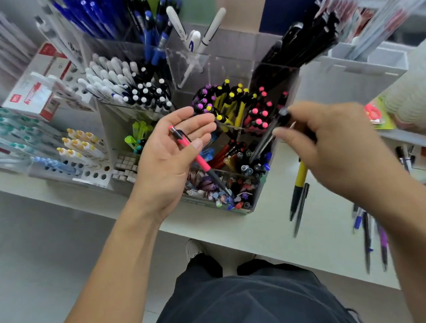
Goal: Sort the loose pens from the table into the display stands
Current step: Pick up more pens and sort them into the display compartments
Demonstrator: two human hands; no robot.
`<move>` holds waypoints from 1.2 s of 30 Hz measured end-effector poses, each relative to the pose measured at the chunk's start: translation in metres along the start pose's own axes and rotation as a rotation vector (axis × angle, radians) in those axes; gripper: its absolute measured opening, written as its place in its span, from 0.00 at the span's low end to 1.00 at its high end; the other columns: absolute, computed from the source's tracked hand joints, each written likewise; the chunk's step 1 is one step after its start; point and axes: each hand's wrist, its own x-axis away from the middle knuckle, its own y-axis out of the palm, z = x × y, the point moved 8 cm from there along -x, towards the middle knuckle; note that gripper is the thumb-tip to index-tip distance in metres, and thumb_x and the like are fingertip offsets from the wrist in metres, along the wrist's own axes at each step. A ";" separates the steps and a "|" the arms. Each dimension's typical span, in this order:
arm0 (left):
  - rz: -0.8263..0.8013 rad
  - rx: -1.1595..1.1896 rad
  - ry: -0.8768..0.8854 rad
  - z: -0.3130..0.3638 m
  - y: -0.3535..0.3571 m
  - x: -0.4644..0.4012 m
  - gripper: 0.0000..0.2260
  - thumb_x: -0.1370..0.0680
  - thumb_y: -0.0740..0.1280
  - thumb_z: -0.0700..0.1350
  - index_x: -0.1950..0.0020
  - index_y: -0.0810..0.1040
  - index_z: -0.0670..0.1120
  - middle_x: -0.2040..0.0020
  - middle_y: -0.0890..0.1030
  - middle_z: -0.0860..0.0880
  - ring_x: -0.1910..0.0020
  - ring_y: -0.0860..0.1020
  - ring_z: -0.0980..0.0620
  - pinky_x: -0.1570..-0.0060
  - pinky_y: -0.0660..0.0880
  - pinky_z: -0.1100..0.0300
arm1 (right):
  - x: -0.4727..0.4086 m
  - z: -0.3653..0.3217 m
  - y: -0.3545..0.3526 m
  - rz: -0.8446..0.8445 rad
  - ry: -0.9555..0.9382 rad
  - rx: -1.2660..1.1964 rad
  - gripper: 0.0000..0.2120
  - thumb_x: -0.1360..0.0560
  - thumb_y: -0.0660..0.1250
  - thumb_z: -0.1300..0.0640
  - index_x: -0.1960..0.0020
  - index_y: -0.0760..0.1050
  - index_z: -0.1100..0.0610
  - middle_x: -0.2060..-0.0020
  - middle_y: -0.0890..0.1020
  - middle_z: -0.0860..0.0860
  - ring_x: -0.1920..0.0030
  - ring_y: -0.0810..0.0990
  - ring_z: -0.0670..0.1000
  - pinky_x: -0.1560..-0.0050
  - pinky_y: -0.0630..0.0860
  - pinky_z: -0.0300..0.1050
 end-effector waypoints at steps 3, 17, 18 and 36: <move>-0.020 -0.123 0.010 -0.001 0.001 0.004 0.19 0.20 0.62 0.29 0.31 0.67 0.44 0.39 0.83 0.44 0.38 0.81 0.45 0.39 0.78 0.53 | -0.002 0.001 0.020 -0.070 -0.011 -0.009 0.20 0.20 0.69 0.56 0.65 0.62 0.56 0.75 0.63 0.45 0.73 0.63 0.45 0.70 0.60 0.38; 0.087 -0.262 0.070 -0.002 0.000 -0.002 0.12 0.23 0.72 0.36 0.43 0.84 0.49 0.52 0.84 0.40 0.51 0.84 0.44 0.44 0.82 0.46 | 0.000 0.008 0.064 -0.481 0.090 0.186 0.21 0.17 0.63 0.52 0.66 0.63 0.56 0.71 0.68 0.50 0.67 0.67 0.52 0.62 0.62 0.47; 0.070 -0.277 0.075 -0.001 0.000 -0.003 0.13 0.23 0.72 0.37 0.42 0.84 0.51 0.53 0.82 0.37 0.52 0.84 0.43 0.44 0.82 0.47 | 0.004 0.010 0.063 -0.453 0.091 0.149 0.20 0.18 0.64 0.53 0.65 0.65 0.58 0.71 0.69 0.50 0.67 0.68 0.52 0.63 0.61 0.48; 0.144 -0.369 0.210 0.021 0.005 -0.013 0.10 0.30 0.79 0.37 0.51 0.86 0.46 0.58 0.86 0.44 0.63 0.80 0.50 0.57 0.81 0.56 | -0.010 0.021 0.081 -0.329 0.236 -0.048 0.11 0.21 0.69 0.49 0.53 0.85 0.55 0.59 0.85 0.49 0.55 0.82 0.51 0.52 0.76 0.45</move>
